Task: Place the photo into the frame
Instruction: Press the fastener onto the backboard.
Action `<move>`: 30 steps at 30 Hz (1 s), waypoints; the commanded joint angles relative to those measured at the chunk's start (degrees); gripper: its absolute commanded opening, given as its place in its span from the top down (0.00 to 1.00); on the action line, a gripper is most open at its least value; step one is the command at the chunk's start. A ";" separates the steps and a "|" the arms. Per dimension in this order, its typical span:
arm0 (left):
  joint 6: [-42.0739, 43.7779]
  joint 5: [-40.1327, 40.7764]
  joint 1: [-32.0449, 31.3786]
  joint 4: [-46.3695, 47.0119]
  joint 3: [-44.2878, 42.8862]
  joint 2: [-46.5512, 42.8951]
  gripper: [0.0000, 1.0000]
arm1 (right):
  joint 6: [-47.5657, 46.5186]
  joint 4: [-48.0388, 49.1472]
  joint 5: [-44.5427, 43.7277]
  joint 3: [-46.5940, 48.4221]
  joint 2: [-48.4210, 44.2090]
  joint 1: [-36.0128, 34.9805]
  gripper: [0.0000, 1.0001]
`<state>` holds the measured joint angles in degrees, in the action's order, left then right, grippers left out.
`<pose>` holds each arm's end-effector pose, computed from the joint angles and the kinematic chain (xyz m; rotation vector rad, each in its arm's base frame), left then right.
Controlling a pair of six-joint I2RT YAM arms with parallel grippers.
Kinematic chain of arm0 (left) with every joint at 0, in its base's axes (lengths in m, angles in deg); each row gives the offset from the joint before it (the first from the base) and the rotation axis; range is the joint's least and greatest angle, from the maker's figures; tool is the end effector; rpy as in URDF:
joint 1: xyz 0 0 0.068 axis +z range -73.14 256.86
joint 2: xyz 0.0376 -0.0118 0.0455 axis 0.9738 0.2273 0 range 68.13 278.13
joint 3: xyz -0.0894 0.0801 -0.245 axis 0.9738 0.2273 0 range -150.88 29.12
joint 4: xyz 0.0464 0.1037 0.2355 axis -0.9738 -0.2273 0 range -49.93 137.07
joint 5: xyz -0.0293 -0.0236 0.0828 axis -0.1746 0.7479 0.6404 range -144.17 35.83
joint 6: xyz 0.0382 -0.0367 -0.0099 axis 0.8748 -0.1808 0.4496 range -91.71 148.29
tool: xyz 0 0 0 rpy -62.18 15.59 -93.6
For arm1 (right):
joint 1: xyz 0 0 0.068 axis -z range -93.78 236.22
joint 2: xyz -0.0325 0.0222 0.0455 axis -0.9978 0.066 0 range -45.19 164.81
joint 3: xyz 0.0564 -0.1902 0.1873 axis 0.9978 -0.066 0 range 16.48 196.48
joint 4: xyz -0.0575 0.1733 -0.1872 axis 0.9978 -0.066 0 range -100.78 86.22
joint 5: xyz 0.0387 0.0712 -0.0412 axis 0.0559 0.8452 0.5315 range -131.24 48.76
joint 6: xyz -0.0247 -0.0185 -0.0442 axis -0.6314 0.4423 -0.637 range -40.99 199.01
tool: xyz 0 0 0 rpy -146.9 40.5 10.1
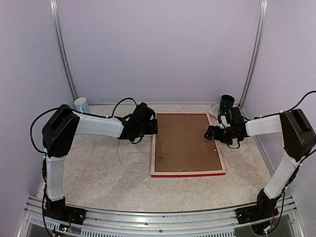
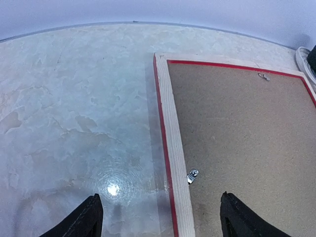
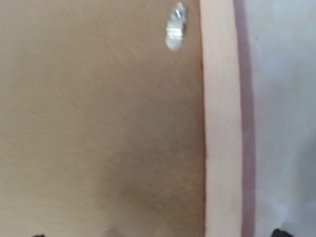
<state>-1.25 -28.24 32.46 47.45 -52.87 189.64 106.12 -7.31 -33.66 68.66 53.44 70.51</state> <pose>0.3448 -0.3160 0.1620 0.0450 2.1825 -0.2213 0.3282 0.0971 0.1546 0.1880 2.4884 0.4855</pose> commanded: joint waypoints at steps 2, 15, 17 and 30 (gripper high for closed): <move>-0.05 0.01 -1.32 0.71 3.48 -7.44 0.14 | 0.01 -0.40 1.24 -0.91 -5.83 1.06 0.01; -6.51 -6.71 -8.39 -4.19 21.61 -17.66 0.01 | 1.31 1.80 3.82 -7.96 -9.16 1.11 0.01; -7.20 -7.17 -9.63 -4.83 22.51 -18.34 0.01 | 1.36 2.51 4.11 -8.82 -9.32 1.10 0.01; -5.95 -4.20 -12.31 -12.11 16.01 -13.81 0.09 | 1.31 3.36 3.72 -9.59 -5.84 1.04 0.01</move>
<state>-7.48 -34.69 20.20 38.86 -33.66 174.06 107.19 -5.01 -29.84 59.75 46.27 70.93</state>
